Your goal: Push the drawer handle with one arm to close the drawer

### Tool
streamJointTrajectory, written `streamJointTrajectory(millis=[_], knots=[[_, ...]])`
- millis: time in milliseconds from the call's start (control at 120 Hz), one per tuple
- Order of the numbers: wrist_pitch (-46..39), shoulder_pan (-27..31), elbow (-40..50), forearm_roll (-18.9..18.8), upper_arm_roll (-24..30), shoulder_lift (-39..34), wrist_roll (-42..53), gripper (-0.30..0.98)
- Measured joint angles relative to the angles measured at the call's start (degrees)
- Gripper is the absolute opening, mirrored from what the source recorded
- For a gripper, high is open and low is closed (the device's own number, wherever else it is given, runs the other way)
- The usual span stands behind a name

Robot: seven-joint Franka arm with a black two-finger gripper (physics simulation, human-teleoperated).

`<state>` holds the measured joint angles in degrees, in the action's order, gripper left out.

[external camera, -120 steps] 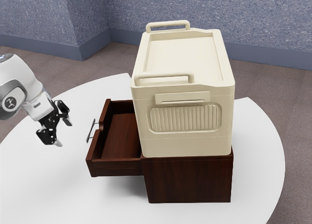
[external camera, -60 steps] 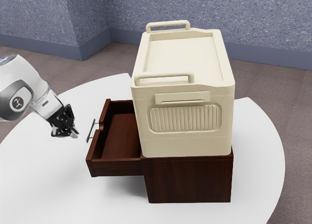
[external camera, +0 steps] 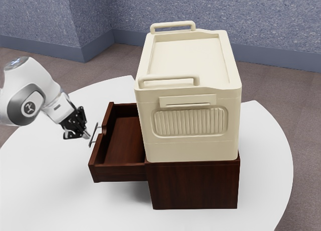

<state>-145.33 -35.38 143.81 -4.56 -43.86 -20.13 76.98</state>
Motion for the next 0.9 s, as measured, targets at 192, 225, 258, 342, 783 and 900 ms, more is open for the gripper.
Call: streamJointTrajectory(millis=[192,225,258,342,783,900], knots=[[-0.6,-1.3,0.0,0.5,0.0,0.2,0.2,-0.1],[-0.7,-1.5,0.0,0.6,0.0,0.3,0.2,-0.1],[-0.7,-1.8,0.0,0.7,0.0,0.4,0.2,-0.1],[-1.2,-2.5,-0.1,1.0,0.0,0.9,0.2,-0.1],[-2.4,-7.0,-2.4,2.7,0.1,3.9,-0.5,-0.1],[-2.7,-8.2,-3.3,3.3,0.1,5.1,-0.8,-0.1]])
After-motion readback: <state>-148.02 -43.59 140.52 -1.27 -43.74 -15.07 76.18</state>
